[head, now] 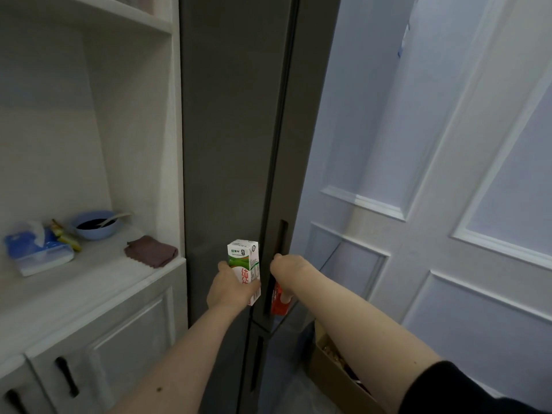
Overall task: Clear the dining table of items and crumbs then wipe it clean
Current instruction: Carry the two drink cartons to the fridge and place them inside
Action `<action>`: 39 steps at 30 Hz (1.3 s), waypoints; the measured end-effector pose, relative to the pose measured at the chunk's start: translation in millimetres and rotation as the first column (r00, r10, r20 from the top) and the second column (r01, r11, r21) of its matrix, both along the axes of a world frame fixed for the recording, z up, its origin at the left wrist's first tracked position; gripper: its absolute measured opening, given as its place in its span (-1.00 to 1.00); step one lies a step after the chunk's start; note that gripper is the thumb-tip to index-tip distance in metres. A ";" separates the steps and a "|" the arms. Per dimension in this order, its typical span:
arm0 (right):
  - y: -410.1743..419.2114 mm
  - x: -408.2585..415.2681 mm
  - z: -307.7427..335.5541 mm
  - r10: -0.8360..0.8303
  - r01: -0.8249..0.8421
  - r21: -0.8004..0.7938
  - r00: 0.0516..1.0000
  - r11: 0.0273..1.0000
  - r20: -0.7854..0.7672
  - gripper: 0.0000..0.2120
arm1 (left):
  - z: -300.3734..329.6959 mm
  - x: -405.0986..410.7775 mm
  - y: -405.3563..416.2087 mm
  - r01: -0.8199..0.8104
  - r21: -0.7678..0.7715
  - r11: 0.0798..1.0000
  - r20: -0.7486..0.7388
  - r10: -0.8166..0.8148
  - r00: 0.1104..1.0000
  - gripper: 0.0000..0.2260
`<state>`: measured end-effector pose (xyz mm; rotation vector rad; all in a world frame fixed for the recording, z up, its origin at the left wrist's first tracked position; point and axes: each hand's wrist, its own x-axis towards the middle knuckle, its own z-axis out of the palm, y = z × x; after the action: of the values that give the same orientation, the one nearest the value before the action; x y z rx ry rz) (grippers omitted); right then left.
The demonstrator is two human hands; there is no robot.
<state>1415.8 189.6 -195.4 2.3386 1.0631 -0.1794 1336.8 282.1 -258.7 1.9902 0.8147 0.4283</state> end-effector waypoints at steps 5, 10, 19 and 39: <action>-2.4 2.0 -2.3 -0.016 0.017 0.025 1.000 1.000 -0.012 -0.28 | -0.1 2.2 -8.2 -0.021 -0.012 1.000 0.034 0.022 0.999 -0.49; 0.0 0.1 0.8 -0.017 0.017 0.009 1.000 1.000 -0.018 -0.23 | -0.4 4.6 -7.7 -0.026 -0.017 1.000 0.057 0.027 0.998 -0.49; -6.2 -2.2 -3.8 0.322 -0.247 -0.275 0.906 0.929 0.276 -0.49 | 0.7 2.4 8.5 -0.047 0.010 0.999 0.039 0.047 0.998 -0.52; -10.5 13.3 3.9 0.397 -0.369 -0.151 0.882 0.917 0.253 -0.53 | -11.5 15.7 -21.3 -0.050 0.003 0.999 0.017 0.050 0.999 -0.51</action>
<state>1429.1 179.2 -191.5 1.9434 1.3104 0.2390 1352.6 260.8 -270.2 1.9705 0.8555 0.4749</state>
